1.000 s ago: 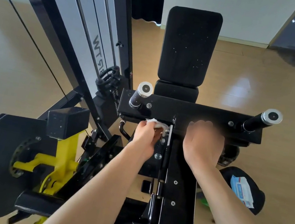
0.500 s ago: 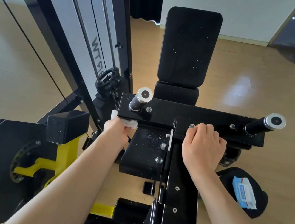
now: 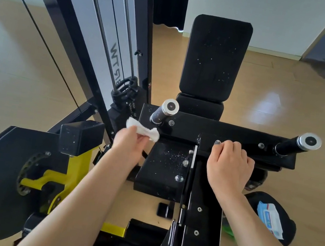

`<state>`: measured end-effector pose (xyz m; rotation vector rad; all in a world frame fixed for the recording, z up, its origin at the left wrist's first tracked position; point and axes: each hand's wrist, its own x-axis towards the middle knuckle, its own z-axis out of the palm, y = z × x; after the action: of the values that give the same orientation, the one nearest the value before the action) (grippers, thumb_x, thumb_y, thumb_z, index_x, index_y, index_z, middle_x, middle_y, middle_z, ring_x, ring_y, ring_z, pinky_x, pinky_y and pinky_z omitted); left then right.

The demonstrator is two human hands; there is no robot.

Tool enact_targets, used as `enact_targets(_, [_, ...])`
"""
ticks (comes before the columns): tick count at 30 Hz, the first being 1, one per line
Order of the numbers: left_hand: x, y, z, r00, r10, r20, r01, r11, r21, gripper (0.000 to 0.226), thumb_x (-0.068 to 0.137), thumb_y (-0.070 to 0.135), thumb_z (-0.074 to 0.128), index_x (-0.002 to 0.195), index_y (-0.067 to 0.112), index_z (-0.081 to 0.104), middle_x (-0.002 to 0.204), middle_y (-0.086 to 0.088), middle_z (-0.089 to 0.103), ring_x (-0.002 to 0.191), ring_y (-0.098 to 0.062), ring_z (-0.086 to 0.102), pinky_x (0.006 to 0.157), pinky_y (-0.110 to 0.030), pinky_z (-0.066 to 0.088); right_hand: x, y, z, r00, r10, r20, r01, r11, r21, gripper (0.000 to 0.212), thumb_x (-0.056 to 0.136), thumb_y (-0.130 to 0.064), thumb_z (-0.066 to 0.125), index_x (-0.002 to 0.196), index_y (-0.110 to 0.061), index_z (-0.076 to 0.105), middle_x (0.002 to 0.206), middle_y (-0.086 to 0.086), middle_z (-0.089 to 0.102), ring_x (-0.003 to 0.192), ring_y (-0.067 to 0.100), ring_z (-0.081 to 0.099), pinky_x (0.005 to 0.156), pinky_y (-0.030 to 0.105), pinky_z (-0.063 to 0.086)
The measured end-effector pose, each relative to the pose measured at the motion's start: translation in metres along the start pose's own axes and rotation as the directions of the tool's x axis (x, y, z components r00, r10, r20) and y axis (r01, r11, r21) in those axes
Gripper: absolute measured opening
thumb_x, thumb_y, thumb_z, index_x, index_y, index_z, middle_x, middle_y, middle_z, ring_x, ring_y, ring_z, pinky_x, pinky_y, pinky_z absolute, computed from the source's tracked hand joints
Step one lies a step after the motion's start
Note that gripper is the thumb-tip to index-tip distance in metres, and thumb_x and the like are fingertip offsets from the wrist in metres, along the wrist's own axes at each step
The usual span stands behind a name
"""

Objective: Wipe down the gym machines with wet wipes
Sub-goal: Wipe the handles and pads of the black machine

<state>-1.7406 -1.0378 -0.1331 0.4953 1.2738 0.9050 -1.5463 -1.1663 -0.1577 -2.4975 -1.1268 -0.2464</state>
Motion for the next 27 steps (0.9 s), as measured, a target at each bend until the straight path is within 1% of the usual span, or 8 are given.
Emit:
enact_targets(3, [-0.015, 0.013, -0.012, 0.937, 0.343, -0.06, -0.309, 0.899, 0.311, 0.02, 0.103, 0.022, 0.047, 0.114, 0.008, 0.056, 0.104, -0.004, 0.061, 0.094, -0.019, 0.062, 0.068, -0.022, 0.052, 0.001, -0.003, -0.005, 0.998, 0.034, 0.046, -0.036, 0.999, 0.036, 0.037, 0.108, -0.034, 0.035, 0.086, -0.015, 0.058, 0.083, -0.001, 0.056, 0.079, 0.022, 0.055, 0.082, 0.042, 0.04])
enact_targets(5, [-0.037, 0.02, -0.012, 0.82, 0.555, 0.137, -0.547, 0.693, 0.47, 0.017, 0.103, 0.027, 0.049, 0.1, 0.011, 0.054, 0.088, 0.006, 0.058, 0.076, -0.01, 0.053, 0.055, -0.012, 0.042, 0.005, -0.004, -0.009, 0.994, 0.07, 0.081, -0.077, 0.993, 0.094, 0.038, 0.108, -0.036, 0.031, 0.087, -0.016, 0.056, 0.085, 0.0, 0.058, 0.084, 0.023, 0.056, 0.086, 0.043, 0.039])
enact_targets(10, [-0.066, 0.031, 0.001, 0.62, 0.602, 0.504, -0.785, 0.462, 0.414, 0.017, 0.104, 0.033, 0.05, 0.098, 0.018, 0.056, 0.069, 0.003, 0.057, 0.057, -0.005, 0.038, 0.055, -0.019, 0.033, 0.015, -0.025, -0.029, 0.994, 0.061, 0.086, -0.08, 0.968, 0.237, 0.034, 0.109, -0.035, 0.031, 0.088, -0.017, 0.051, 0.086, 0.001, 0.059, 0.085, 0.024, 0.048, 0.084, 0.044, 0.037])
enact_targets(13, [-0.084, 0.033, 0.009, 0.557, 0.643, 0.526, -0.828, 0.477, 0.294, 0.008, 0.105, 0.022, 0.05, 0.1, 0.017, 0.055, 0.074, 0.015, 0.06, 0.062, 0.0, 0.048, 0.059, -0.012, 0.038, 0.018, -0.047, -0.042, 0.99, -0.003, 0.141, -0.058, 0.901, 0.429, 0.034, 0.109, -0.032, 0.032, 0.088, -0.014, 0.051, 0.08, 0.001, 0.057, 0.08, 0.022, 0.053, 0.074, 0.04, 0.039])
enact_targets(15, [-0.087, 0.033, 0.012, 0.534, 0.643, 0.548, -0.837, 0.493, 0.238, 0.005, 0.104, 0.02, 0.05, 0.102, 0.02, 0.055, 0.084, 0.019, 0.062, 0.073, 0.0, 0.054, 0.066, -0.014, 0.042, 0.019, -0.067, -0.056, 0.979, -0.018, 0.202, -0.126, 0.729, 0.673, 0.032, 0.109, -0.03, 0.034, 0.091, -0.015, 0.055, 0.078, 0.003, 0.056, 0.073, 0.01, 0.055, 0.069, 0.029, 0.043])
enact_targets(19, [-0.058, 0.026, 0.008, 0.6, 0.57, 0.562, -0.797, 0.486, 0.358, 0.009, 0.107, 0.028, 0.043, 0.103, 0.021, 0.047, 0.071, 0.011, 0.05, 0.064, -0.011, 0.043, 0.059, -0.023, 0.038, 0.026, -0.111, -0.081, 0.979, -0.066, 0.193, -0.145, 0.438, 0.887, 0.033, 0.108, -0.035, 0.034, 0.097, -0.017, 0.06, 0.094, 0.008, 0.065, 0.082, 0.009, 0.06, 0.071, 0.015, 0.046])
enact_targets(23, [-0.039, 0.025, 0.002, 0.717, 0.463, 0.522, -0.692, 0.565, 0.45, 0.02, 0.108, 0.026, 0.041, 0.097, 0.011, 0.047, 0.069, 0.014, 0.048, 0.063, -0.005, 0.04, 0.061, -0.022, 0.035, 0.034, -0.136, -0.09, 0.949, -0.163, 0.268, -0.186, 0.397, 0.899, 0.031, 0.11, -0.035, 0.033, 0.102, -0.019, 0.059, 0.098, 0.002, 0.063, 0.089, 0.006, 0.06, 0.074, 0.014, 0.046])
enact_targets(27, [-0.052, 0.038, -0.002, 0.655, 0.439, 0.616, -0.677, 0.703, 0.22, 0.026, 0.102, 0.015, 0.04, 0.089, 0.021, 0.061, 0.09, 0.0, 0.059, 0.091, -0.018, 0.053, 0.089, -0.041, 0.043, 0.037, -0.137, -0.088, 0.914, -0.215, 0.344, -0.234, 0.412, 0.88, 0.031, 0.111, -0.036, 0.032, 0.103, -0.021, 0.059, 0.103, 0.003, 0.065, 0.096, 0.01, 0.062, 0.075, 0.016, 0.044])
